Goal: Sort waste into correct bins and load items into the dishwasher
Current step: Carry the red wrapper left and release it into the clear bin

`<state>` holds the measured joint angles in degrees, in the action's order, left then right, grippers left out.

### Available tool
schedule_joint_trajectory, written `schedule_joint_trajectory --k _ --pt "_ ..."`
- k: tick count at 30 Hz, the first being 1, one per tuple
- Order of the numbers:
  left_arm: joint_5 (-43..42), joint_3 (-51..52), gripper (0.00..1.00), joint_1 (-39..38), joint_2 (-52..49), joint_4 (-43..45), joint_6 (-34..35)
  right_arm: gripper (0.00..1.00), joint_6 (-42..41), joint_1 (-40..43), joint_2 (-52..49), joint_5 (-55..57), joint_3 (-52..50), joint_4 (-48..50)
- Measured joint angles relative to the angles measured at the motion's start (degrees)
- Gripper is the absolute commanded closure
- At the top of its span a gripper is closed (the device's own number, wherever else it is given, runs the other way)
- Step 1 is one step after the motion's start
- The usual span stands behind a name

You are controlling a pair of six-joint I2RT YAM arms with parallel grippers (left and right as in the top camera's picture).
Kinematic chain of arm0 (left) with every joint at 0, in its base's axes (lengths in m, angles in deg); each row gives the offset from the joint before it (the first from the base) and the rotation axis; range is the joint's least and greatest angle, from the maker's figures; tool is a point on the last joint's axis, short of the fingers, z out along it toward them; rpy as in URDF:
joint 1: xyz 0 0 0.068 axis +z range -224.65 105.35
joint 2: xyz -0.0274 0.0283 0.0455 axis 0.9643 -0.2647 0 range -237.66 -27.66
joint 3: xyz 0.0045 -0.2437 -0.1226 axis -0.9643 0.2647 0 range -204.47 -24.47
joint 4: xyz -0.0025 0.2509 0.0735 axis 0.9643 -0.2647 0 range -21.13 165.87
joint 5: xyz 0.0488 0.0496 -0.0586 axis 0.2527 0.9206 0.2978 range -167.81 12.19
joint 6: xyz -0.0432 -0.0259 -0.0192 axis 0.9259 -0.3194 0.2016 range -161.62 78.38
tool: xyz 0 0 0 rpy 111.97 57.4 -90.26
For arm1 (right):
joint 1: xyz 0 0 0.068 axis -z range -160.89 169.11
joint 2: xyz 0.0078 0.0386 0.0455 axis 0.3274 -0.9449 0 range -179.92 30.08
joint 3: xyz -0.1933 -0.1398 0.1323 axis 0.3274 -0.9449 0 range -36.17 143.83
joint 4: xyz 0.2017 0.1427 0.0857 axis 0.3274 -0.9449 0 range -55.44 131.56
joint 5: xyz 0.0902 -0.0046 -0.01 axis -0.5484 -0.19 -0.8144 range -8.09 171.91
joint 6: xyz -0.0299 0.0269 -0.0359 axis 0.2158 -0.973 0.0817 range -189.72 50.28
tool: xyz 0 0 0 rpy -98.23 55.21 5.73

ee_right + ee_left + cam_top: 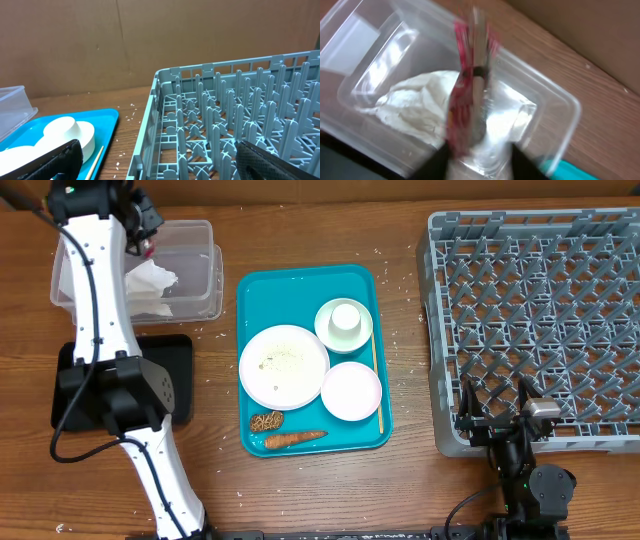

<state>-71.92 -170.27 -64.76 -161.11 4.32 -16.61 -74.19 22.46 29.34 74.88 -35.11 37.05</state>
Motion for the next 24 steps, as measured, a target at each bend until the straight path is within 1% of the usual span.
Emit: schedule_joint_trajectory --k 4,7,11,16,19,22,24 --pt "-0.04 2.32 0.0 1.33 0.0 -0.37 2.12 0.0 0.04 0.0 0.0 0.0 0.0 0.0" --pt "-0.79 2.73 0.0 1.46 0.0 -2.27 2.32 0.0 0.02 0.0 0.0 0.02 0.0 0.0" --pt "-6.8 2.73 0.0 1.36 0.0 -2.75 0.9 0.0 0.0 0.0 0.0 0.02 0.0 0.02" --pt "-17.59 2.75 0.0 0.2 0.0 -3.78 -5.92 0.0 0.02 0.0 0.0 0.0 0.0 -0.04" --pt "-23.43 2.75 0.0 -2.32 0.0 -4.61 -11.72 0.0 0.02 0.0 0.0 0.0 0.0 0.0" --pt "-26.84 2.75 0.0 -6.71 0.0 -5.92 -17.35 0.0 0.02 0.0 0.0 0.0 0.0 0.0" --pt "-27.26 2.75 0.0 -10.49 0.0 -6.01 -19.61 0.0 0.02 0.0 0.0 0.0 0.0 -0.02"
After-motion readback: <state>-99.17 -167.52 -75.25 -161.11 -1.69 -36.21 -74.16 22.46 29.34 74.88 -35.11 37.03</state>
